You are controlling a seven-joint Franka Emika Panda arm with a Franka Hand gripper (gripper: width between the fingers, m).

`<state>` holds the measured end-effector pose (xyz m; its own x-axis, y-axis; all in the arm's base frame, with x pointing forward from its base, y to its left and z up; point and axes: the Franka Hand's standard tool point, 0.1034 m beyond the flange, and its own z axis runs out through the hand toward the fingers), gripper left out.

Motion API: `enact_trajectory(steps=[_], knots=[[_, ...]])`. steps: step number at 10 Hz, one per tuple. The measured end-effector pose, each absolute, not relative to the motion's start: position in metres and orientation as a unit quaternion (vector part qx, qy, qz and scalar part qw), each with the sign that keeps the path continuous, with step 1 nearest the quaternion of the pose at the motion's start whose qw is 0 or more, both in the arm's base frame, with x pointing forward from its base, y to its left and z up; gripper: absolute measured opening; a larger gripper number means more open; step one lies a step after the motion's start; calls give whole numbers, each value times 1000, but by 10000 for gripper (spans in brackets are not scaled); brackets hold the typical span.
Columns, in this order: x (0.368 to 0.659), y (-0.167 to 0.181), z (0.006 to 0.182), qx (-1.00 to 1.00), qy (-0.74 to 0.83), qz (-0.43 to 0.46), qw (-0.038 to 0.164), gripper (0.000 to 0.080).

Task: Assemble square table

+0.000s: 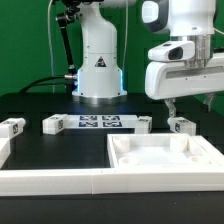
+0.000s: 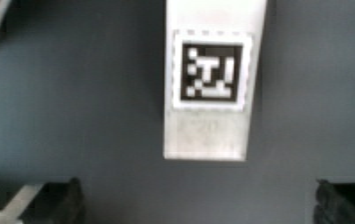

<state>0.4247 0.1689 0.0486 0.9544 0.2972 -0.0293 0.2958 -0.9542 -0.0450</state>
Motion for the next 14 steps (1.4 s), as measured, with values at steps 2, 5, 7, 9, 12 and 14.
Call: enact_trajectory(steps=[2,5,7,9,12,14], knots=[[425,168,47,-985,-152,83,8,649],[423,163,45,-973,-149,177,-9,649],[419,161,44,-959,-148,240,-19,649],[419,161,42,-944,-146,294,-26,649],[418,160,37,-907,-141,396,-38,649],[419,162,33,-888,-138,438,-43,649]])
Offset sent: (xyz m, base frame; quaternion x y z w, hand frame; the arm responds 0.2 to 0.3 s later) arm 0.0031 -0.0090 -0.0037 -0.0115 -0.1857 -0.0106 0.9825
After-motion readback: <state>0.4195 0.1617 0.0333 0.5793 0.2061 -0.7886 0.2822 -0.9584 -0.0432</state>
